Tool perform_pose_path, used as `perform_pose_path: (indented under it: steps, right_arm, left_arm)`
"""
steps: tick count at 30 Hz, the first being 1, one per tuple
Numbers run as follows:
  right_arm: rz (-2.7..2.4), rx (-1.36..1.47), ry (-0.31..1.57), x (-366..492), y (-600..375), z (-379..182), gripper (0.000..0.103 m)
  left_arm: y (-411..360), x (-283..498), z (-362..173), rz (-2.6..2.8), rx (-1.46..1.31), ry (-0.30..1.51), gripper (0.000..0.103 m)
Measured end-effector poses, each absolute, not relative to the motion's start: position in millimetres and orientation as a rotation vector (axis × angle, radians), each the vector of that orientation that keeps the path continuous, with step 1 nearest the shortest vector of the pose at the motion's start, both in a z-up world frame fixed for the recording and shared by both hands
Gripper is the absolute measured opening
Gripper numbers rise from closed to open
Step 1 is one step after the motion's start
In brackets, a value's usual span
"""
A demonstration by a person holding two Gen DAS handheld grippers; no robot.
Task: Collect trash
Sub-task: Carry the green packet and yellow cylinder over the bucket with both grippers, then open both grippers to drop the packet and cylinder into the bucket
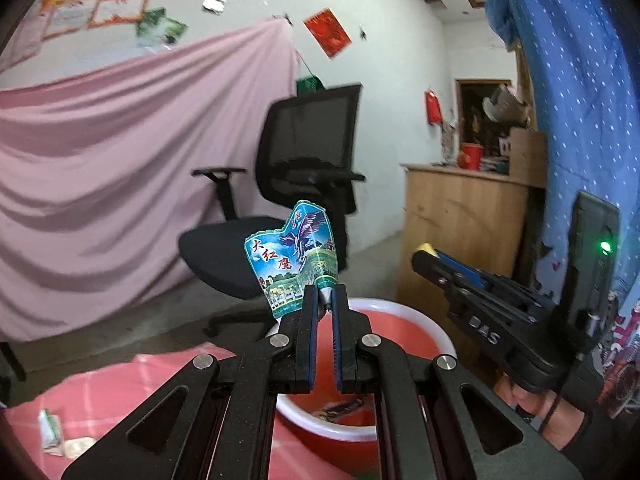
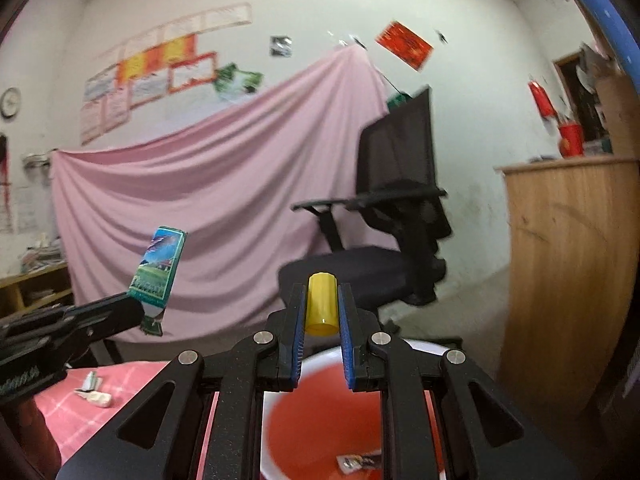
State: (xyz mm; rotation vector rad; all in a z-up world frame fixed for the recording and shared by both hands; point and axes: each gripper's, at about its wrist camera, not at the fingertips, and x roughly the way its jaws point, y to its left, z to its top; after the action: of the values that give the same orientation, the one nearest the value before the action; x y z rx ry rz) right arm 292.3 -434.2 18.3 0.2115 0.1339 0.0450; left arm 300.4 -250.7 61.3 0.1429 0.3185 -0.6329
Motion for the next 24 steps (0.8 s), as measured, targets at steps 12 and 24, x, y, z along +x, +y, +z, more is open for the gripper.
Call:
perform_pose_path:
  steps: [12, 24]
  right_arm:
    - [0.003, 0.298, 0.329, 312, -463, -12, 0.014]
    - [0.005, 0.305, 0.425, 323, -461, -23, 0.014]
  left_arm:
    - [-281, 322, 36, -0.652, 0.149, 0.502, 0.005]
    - [-288, 332, 22, -0.647, 0.145, 0.611, 0.006]
